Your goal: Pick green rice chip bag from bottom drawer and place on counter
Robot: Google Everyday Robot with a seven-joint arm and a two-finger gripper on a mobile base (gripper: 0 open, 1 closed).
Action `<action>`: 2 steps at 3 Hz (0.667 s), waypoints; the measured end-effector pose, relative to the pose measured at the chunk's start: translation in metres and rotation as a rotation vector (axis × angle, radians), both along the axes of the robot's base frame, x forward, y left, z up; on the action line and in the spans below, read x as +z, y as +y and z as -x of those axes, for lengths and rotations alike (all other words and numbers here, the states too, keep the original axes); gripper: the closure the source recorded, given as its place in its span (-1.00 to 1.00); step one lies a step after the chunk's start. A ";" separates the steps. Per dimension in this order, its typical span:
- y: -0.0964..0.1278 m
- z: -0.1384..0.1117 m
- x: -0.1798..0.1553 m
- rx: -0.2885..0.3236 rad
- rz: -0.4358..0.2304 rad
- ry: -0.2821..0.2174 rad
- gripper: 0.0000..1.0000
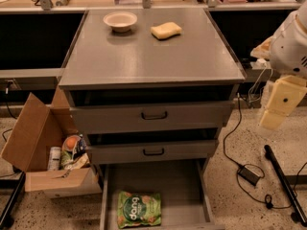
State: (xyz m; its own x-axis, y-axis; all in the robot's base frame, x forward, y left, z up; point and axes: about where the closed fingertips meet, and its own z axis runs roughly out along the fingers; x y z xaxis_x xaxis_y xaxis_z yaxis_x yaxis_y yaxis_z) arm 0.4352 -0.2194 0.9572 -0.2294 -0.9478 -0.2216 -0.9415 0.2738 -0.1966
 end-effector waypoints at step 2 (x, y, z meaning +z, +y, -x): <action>0.010 0.051 -0.113 0.081 -0.038 0.233 -1.00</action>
Offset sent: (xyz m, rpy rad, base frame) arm -0.0853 0.0203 -0.1821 0.0785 0.3923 0.1504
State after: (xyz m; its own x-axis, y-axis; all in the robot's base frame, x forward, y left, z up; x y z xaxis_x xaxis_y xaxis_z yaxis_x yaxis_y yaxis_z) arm 0.3837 -0.2097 0.8447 -0.2021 -0.9571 -0.2075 -0.9794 0.1986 0.0376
